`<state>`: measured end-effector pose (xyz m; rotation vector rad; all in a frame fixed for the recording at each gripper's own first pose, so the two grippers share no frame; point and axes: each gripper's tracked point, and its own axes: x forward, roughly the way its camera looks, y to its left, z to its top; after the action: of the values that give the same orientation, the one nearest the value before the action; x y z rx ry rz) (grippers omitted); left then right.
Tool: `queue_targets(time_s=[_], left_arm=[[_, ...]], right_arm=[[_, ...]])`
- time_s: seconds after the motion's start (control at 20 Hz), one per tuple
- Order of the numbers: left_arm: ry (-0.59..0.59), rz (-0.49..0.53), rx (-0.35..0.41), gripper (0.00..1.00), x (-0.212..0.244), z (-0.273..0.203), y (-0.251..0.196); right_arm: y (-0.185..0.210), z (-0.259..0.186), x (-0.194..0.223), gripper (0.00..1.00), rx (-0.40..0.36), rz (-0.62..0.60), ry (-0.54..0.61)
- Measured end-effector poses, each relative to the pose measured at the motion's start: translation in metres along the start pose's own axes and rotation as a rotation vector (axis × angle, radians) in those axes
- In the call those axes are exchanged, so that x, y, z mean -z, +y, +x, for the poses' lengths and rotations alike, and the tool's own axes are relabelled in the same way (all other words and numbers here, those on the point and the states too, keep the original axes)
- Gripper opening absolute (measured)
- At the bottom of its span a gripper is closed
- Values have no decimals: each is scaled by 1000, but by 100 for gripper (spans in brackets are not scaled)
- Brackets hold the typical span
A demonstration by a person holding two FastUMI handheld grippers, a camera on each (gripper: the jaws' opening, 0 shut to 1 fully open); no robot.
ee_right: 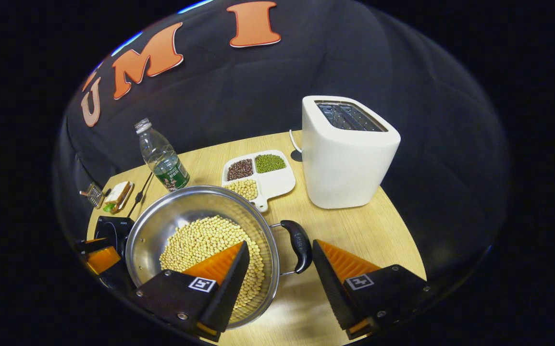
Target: First push the handle of the pot to place it horizontally, then grasp the pot with both hands and set it on the induction cooktop.
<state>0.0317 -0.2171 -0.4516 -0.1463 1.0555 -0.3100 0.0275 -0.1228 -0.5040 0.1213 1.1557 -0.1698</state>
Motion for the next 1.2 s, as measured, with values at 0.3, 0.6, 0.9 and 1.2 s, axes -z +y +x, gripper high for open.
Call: queue_targets(time_s=[0.3, 0.6, 0.9, 1.2], left_arm=[[-20, 58, -74, 98, 11, 25, 6], [-27, 17, -78, 99, 13, 49, 5], [-2, 66, -103, 96, 14, 68, 5], [28, 61, -116, 89, 25, 86, 10]], right_arm=[[-5, 16, 5, 88, 27, -72, 4], [-7, 25, 14, 88, 39, -116, 32], [-10, 32, 24, 86, 43, -82, 65], [-14, 41, 30, 82, 70, -101, 78]])
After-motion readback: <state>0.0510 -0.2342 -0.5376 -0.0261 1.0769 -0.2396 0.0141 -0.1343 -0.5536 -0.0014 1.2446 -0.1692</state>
